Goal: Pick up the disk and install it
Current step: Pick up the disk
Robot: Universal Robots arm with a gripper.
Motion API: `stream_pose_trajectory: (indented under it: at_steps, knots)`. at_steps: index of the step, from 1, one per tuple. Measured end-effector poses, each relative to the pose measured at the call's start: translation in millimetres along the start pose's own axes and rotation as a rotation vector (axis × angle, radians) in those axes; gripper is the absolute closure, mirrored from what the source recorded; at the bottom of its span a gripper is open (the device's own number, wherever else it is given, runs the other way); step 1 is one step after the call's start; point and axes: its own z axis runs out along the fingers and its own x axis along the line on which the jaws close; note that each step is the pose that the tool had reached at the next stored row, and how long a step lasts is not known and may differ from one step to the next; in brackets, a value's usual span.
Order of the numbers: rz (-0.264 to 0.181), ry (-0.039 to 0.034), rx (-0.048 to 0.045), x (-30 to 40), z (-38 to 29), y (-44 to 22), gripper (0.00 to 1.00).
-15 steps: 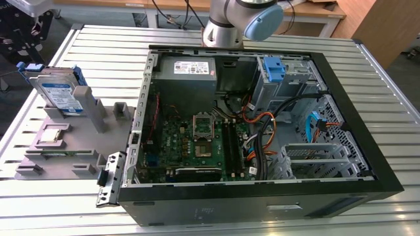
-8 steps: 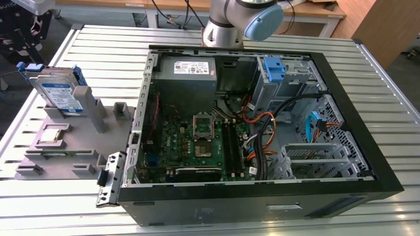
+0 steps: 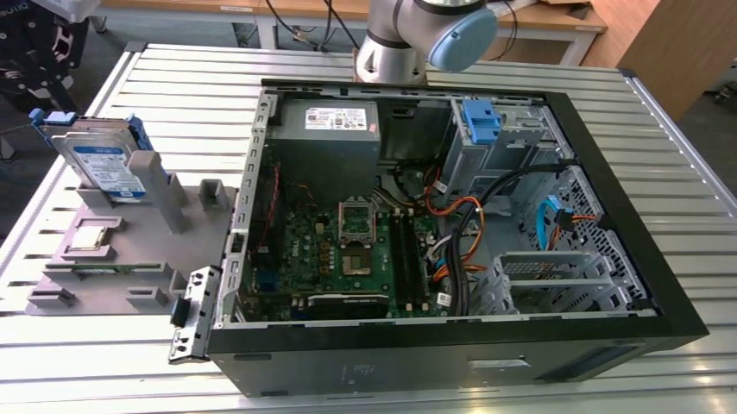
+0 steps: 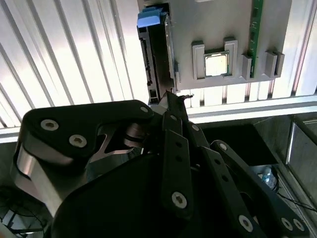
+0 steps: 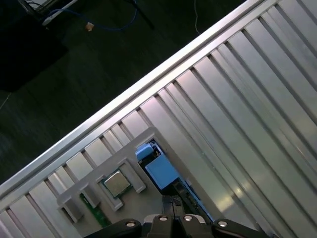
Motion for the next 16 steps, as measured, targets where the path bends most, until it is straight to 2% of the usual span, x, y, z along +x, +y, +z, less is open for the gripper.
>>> stream_pose_trajectory:
  at_steps: [16]
  knots:
    - [-0.237,0.0096,-0.0063,0.0,0.5,0.0,0.89]
